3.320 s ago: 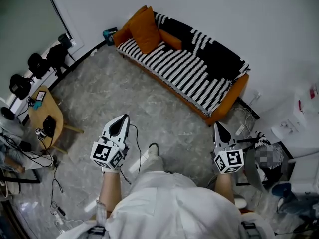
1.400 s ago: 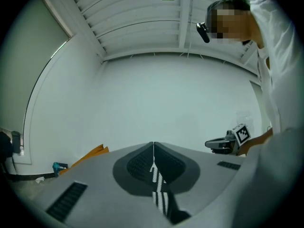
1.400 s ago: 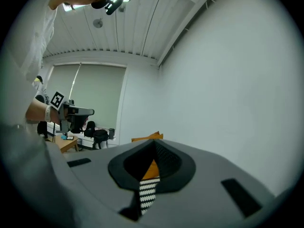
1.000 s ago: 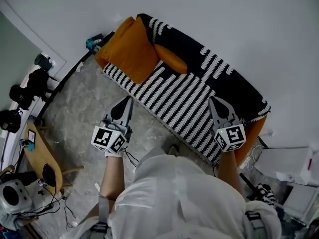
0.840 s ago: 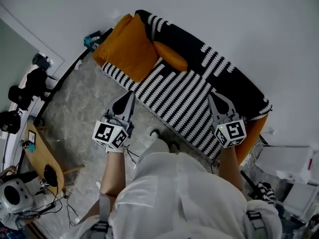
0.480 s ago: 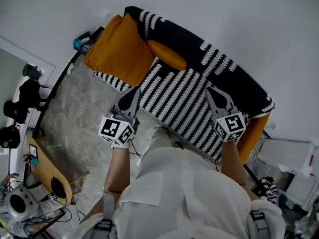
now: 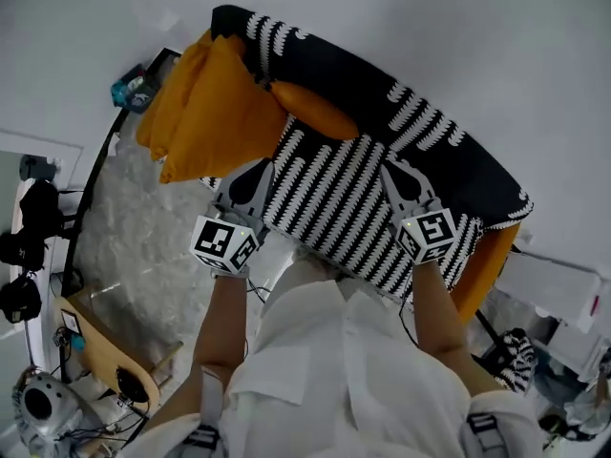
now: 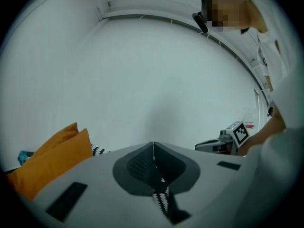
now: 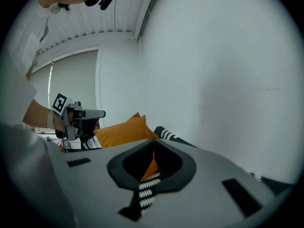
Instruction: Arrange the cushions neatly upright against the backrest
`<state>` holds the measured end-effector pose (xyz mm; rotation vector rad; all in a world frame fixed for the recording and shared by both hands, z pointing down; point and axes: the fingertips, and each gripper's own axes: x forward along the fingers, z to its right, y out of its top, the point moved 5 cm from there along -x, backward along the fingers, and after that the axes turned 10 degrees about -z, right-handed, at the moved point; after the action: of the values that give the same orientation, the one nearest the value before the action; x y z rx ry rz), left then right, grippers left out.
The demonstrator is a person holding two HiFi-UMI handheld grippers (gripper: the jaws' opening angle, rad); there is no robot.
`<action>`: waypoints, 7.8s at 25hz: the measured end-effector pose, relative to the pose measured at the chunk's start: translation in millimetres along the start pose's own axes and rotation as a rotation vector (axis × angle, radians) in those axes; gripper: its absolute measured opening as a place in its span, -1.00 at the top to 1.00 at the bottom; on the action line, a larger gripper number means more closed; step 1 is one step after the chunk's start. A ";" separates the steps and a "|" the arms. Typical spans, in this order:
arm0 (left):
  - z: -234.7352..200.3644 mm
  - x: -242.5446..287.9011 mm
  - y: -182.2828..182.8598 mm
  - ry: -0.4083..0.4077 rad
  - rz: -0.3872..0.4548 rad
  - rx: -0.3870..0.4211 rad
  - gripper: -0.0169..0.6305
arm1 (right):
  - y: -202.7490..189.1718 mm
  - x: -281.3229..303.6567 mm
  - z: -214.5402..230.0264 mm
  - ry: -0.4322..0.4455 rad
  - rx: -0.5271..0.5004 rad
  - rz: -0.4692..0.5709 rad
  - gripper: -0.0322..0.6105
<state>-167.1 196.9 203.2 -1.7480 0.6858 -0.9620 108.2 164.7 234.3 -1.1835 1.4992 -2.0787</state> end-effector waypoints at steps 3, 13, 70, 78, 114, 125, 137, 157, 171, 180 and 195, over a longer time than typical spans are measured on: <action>-23.1 35.6 -14.4 -0.010 -0.045 0.000 0.90 | -11.3 35.8 15.1 -0.011 0.013 -0.023 0.84; -54.8 119.7 -69.1 -0.022 -0.140 -0.043 0.90 | -79.5 112.6 68.2 0.007 0.013 -0.150 0.71; -58.3 216.7 -184.7 -0.035 -0.329 -0.199 0.90 | -258.1 296.8 147.7 0.114 -0.399 -0.976 0.73; 5.7 232.4 -173.2 -0.098 -0.339 -0.171 0.90 | -274.0 201.7 184.7 0.171 -0.304 -1.008 0.73; 377.7 407.0 -222.6 -0.528 -0.574 -0.009 0.90 | -485.6 -248.6 465.0 0.116 -0.208 -1.263 0.69; 397.0 410.3 -235.1 -0.561 -0.611 0.018 0.90 | -519.5 -242.9 485.8 -0.193 -0.066 -1.268 0.53; 396.1 413.3 -221.5 -0.554 -0.578 0.004 0.90 | -465.3 -248.3 464.2 -0.241 0.017 -1.002 0.09; 373.6 396.5 -231.8 -0.506 -0.594 -0.042 0.90 | -497.6 -122.1 394.6 -0.059 -0.427 -1.235 0.09; 364.8 390.3 -225.5 -0.507 -0.578 -0.065 0.90 | -475.0 -130.0 408.9 0.169 -0.247 -1.390 0.30; 347.5 387.2 -229.4 -0.480 -0.587 -0.074 0.90 | -484.1 -119.8 429.7 0.148 -0.280 -1.384 -0.01; 332.8 381.3 -185.8 -0.455 -0.511 -0.050 0.90 | -384.8 -155.8 428.0 -0.117 0.150 -0.938 0.06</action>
<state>319.3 120.0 422.5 -2.1398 -0.0370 -0.8292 609.9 152.1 556.3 -2.1711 0.7439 -2.5060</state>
